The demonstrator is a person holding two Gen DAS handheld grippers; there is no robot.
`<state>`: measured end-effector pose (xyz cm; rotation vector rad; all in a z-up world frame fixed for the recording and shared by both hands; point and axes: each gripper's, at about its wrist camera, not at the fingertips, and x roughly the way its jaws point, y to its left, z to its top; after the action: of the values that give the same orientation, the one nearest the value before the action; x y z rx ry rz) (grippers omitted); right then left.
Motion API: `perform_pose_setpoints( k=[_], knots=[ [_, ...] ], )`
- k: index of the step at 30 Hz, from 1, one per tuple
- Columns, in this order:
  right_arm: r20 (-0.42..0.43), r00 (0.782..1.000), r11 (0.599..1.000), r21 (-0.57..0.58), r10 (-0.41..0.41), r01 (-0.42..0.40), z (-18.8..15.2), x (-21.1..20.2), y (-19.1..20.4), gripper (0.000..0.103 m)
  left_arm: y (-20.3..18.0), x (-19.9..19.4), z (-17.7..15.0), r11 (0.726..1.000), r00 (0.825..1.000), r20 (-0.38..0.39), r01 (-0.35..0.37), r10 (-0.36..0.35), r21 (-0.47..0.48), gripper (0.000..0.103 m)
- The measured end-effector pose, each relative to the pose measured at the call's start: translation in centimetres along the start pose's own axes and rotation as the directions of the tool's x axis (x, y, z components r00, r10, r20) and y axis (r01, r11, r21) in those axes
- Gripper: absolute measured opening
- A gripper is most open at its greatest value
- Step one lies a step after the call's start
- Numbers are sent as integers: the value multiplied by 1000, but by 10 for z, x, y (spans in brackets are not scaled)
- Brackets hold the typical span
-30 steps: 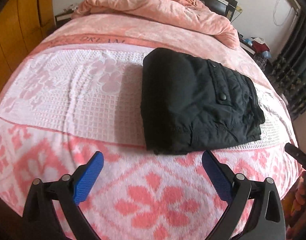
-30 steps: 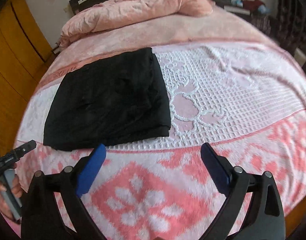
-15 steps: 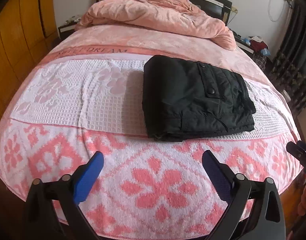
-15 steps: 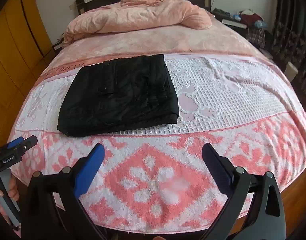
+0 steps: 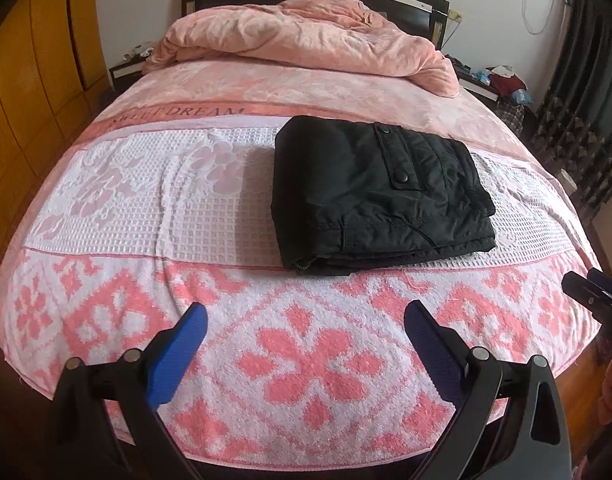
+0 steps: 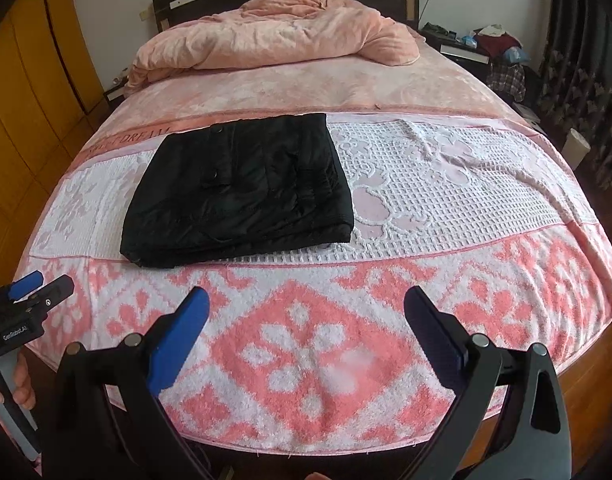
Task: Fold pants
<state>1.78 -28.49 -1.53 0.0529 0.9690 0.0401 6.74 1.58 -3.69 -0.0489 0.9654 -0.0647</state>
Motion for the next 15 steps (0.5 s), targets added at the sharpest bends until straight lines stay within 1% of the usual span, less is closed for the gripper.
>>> perform_pose_setpoints(
  k=[15],
  knots=[
    [-1,1000,1000,-9,7,-7,3,1,5,98,-5,-3,2,1000,1000,9,-13,13,20,99]
  ],
)
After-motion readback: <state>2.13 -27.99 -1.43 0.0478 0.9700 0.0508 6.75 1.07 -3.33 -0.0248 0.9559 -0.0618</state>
